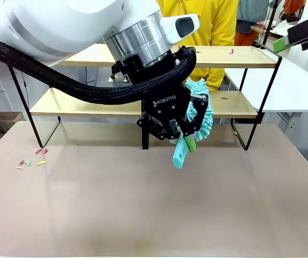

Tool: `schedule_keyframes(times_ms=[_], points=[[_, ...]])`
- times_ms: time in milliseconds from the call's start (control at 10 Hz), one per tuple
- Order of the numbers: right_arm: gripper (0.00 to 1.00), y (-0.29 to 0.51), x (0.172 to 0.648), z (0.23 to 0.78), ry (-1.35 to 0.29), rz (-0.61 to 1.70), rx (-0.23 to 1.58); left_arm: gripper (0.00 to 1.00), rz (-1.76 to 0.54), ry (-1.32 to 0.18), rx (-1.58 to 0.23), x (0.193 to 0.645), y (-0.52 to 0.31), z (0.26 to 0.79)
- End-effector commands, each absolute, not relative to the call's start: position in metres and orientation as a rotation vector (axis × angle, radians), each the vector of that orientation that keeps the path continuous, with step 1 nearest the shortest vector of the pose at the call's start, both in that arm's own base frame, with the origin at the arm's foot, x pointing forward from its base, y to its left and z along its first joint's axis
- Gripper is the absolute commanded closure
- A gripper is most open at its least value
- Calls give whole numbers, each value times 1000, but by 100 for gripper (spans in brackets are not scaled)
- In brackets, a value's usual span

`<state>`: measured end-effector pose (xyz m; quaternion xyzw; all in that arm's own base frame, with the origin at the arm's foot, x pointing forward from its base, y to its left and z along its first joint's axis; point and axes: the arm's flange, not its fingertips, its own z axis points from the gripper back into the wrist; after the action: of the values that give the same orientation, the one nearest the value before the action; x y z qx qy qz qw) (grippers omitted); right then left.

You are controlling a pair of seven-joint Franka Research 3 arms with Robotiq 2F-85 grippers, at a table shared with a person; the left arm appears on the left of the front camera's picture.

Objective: Clean the shelves.
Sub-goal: Clean another randomly selected level of the Shelf with the Duster.

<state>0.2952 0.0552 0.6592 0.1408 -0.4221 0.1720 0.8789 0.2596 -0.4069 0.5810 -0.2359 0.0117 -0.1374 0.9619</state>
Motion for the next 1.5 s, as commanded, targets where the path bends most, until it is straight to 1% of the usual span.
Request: schedule_keyframes(times_ms=[0,100,200,300,400,600,700,800,1100,1400], points=[[0,54,296,660,-880,358,301,87,-150,-73,-462,264,-407,579],[0,54,296,660,-880,358,301,87,-71,-100,-441,276,-414,577],[0,54,296,660,-880,358,301,87,-81,-101,-380,281,-423,572],[0,54,296,660,-880,358,301,87,-48,-108,-362,287,-425,570],[0,54,296,660,-880,358,301,87,13,-167,-359,299,-427,570],[0,54,296,660,-880,358,301,87,48,-248,-317,334,-429,574],[0,54,296,660,-880,358,301,87,55,-256,-270,354,-433,575],[0,54,296,660,-880,358,301,87,43,-214,-253,373,-435,577],[0,54,296,660,-880,358,301,87,-32,-128,-235,408,-443,580],[0,54,296,660,-880,358,301,87,23,-26,-201,438,-453,574]])
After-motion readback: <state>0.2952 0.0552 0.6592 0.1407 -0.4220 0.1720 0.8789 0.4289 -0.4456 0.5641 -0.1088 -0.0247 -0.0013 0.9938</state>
